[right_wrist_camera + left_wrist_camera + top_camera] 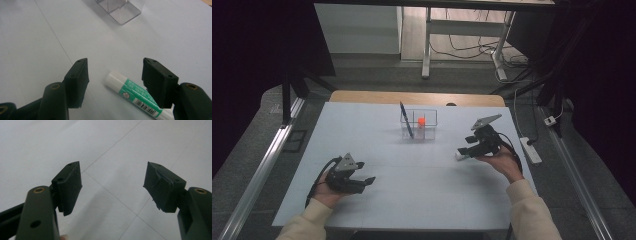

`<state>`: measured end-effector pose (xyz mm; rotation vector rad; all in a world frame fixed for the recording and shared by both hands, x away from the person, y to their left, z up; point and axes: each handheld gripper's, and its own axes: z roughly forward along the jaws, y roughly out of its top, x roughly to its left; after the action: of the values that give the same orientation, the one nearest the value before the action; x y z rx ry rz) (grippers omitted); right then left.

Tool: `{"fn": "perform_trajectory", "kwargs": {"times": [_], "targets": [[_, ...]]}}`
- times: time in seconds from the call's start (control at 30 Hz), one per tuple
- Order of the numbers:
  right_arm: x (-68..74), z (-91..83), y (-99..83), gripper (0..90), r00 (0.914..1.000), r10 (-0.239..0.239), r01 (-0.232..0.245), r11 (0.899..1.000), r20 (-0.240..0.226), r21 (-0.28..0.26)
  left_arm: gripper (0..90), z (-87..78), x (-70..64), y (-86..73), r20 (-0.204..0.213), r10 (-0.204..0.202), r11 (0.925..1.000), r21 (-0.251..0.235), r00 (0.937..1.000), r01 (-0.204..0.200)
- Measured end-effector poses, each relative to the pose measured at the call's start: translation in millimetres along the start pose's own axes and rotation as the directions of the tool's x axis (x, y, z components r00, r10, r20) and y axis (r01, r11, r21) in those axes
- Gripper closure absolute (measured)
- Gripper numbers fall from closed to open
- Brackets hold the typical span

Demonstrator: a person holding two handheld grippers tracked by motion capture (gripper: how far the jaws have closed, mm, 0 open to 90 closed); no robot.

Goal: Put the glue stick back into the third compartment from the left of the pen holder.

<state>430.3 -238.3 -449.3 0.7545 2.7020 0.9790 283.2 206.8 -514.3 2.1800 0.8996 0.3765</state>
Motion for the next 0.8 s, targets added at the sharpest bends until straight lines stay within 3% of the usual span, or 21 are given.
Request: {"fn": "perform_trajectory", "kwargs": {"times": [0.33, 0.57, 0.8], "targets": [[-4.1, 10.7, -0.2, 35.6, 0.9985, -0.05, 0.052, 0.996, -0.023, 0.072, 29.9, -0.2, 0.1, -0.2, -0.002, 0.001, 1.0, 0.001, 1.0, -0.001], [-5.2, 21.4, 1.7, 34.7, 0.9929, -0.113, 0.117, 0.983, -0.036, 0.139, 29.9, -0.9, 0.9, -0.7, -0.003, -0.002, 1.0, 0.002, 1.0, 0.002], [-7.0, 29.0, -0.8, 34.4, 0.9899, -0.134, 0.14, 0.974, -0.045, 0.179, 29.9, -1.1, 1.0, -0.9, -0.004, 0.0, 1.0, 0.002, 1.0, 0.0]]}}
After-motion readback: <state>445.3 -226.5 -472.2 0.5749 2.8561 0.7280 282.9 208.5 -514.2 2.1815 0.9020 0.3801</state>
